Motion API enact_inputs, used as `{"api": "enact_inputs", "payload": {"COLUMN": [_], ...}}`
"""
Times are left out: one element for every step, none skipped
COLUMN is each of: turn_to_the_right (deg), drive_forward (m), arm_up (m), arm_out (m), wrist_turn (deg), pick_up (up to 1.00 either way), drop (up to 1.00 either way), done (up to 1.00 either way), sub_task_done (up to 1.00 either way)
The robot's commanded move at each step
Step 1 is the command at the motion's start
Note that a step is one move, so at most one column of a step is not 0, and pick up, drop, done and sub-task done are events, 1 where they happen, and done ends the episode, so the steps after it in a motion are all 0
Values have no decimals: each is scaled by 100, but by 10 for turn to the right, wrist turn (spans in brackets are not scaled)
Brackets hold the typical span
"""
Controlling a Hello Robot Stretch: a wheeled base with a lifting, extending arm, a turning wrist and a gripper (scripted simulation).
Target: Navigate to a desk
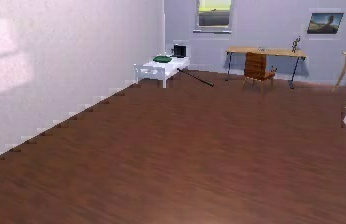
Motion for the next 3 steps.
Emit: {"api": "enact_inputs", "payload": {"turn_to_the_right": [300,0,0], "drive_forward": [0,100,100], "arm_up": [0,0,0], "arm_out": [0,0,0], "wrist_turn": [0,0,0], "pick_up": [0,0,0], "drop": [0,0,0], "done": [0,0,0], "sub_task_done": [0,0,0]}}
